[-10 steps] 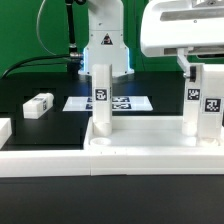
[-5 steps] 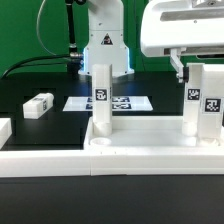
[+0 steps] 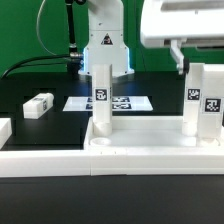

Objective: Assemble desk

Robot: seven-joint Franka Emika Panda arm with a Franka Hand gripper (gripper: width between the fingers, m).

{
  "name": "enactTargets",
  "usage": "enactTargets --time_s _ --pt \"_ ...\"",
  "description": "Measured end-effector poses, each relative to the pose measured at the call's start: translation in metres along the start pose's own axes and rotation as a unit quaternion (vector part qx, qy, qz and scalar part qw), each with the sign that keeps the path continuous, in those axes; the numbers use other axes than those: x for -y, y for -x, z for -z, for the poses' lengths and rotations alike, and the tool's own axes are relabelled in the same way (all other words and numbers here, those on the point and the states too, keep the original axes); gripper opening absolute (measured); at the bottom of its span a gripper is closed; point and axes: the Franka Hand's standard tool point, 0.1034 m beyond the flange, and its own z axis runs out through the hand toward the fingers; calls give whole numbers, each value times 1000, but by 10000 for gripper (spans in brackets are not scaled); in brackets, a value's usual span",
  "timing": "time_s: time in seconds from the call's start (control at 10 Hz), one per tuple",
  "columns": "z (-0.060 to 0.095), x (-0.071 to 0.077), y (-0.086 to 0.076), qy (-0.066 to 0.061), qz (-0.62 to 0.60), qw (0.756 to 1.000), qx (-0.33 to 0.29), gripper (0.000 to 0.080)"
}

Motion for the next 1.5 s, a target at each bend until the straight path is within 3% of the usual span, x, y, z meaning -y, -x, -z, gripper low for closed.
enactTargets --time_s 0.2,0.5,1.0,1.2,1.5 --pt "4 -4 -9 2 0 1000 13 649" --pt "1 -13 -8 26 -5 993 119 649" --pt "6 -18 -14 37 -45 966 254 649" --pt "2 -17 -15 36 -48 966 252 649" --pt "-6 -4 -5 39 -59 964 256 649"
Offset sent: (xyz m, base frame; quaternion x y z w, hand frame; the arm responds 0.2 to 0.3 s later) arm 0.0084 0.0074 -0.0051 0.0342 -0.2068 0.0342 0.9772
